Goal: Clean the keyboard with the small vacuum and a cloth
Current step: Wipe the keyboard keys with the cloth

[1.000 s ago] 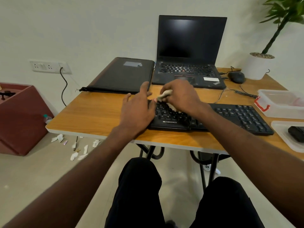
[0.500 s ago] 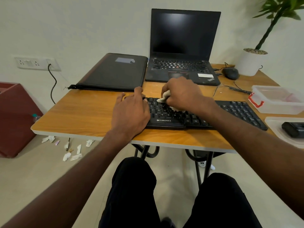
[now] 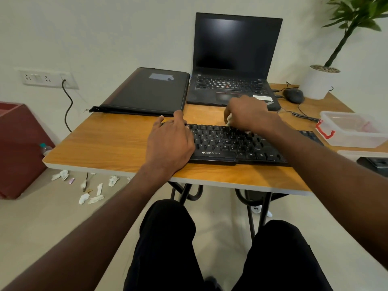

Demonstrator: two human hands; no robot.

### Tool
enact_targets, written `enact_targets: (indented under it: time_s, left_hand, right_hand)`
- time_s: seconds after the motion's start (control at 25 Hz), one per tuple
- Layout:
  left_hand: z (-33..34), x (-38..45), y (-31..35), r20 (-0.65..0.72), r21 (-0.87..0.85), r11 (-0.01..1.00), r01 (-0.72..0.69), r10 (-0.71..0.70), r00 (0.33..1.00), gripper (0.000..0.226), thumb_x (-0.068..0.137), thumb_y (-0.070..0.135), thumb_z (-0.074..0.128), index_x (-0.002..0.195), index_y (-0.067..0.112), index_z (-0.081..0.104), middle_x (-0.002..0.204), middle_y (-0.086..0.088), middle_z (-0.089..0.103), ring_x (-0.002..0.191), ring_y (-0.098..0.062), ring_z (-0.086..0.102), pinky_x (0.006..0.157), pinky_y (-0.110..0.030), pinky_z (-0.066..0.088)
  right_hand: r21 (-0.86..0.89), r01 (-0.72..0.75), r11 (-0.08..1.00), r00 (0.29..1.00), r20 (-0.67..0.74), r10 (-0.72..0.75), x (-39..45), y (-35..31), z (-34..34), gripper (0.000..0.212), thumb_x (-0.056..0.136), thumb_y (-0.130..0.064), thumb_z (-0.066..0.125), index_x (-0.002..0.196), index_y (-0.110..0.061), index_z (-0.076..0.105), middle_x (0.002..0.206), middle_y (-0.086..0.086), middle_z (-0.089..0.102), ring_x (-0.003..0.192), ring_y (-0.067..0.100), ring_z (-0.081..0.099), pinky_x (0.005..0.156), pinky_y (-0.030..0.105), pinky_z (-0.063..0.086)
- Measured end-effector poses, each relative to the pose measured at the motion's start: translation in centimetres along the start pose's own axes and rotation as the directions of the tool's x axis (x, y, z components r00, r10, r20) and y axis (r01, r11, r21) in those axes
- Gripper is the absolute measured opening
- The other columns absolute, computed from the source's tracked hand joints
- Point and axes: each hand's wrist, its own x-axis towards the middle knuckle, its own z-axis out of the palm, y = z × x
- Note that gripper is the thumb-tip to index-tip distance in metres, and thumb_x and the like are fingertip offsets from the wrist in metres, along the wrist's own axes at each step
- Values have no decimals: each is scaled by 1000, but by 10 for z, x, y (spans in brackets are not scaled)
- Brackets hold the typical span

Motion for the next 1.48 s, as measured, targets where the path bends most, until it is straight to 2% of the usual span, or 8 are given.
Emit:
enact_targets:
  time_s: [0.2,0.36,0.52,0.72,0.96,1.08,1.28,1.48]
  left_hand:
    - [0,0,1,-8,5,1000,-6,6,1000,36,107,31,39,137,13,48,96,0,76,100,-17,72,129,-47,25]
    - [0,0,0,-5,18,1000,-6,6,1000,33,107,32,39,134,14,47,98,0,77,100,-17,72,129,-47,24]
    - [0,0,1,-10,22,1000,-14,15,1000,31,107,31,38,132,15,48,92,1,75,93,-17,72,129,-48,24]
    - [0,2,-1,5,7,999,-50,50,999,28,106,28,41,132,18,47,92,1,74,90,-16,70,129,-47,24]
    - [-2,0,-2,-5,8,999,-47,47,999,27,106,29,41,130,19,46,87,3,73,87,-16,70,128,-48,25]
    - [-1,0,1,-17,3,999,-36,36,999,25,106,30,40,127,19,47,84,4,71,86,-16,70,128,-49,24]
    - [0,0,-2,-16,15,1000,-17,17,1000,24,105,29,41,125,18,47,81,3,71,85,-17,71,129,-50,22]
    - [0,-1,0,-11,21,1000,-19,19,1000,24,105,30,42,125,18,47,77,5,68,82,-17,70,129,-50,21]
  right_hand:
    - [210,105,972,988,-133,-78,-13,-10,-1,19,87,-26,79,103,-37,79,99,-8,75,91,14,67,74,40,59]
    - [168,51,984,997,-73,-39,-25,1,8,19,88,-22,78,102,-35,80,98,-7,75,85,13,64,65,32,53]
    - [-19,47,999,991,-127,-49,-27,-8,-5,13,91,-28,77,104,-26,78,103,3,71,93,25,65,74,42,54]
    - [58,22,998,998,-55,-19,-23,-7,-3,15,92,-29,75,107,-27,78,104,3,71,88,20,59,70,38,45]
    - [14,47,999,991,-129,-45,-11,-9,-3,20,91,-21,76,110,-25,77,110,4,72,103,27,67,80,43,54]
    - [94,136,986,981,-152,-121,-28,10,6,23,88,-17,76,104,-35,78,107,-6,72,99,19,67,73,37,56]
    - [77,-26,997,979,-198,41,-35,24,10,23,89,-19,76,109,-29,79,108,2,75,98,23,67,77,41,59]
    - [148,63,987,984,-176,-37,-57,29,21,32,89,-12,72,109,-36,79,107,-8,73,95,16,65,68,32,52]
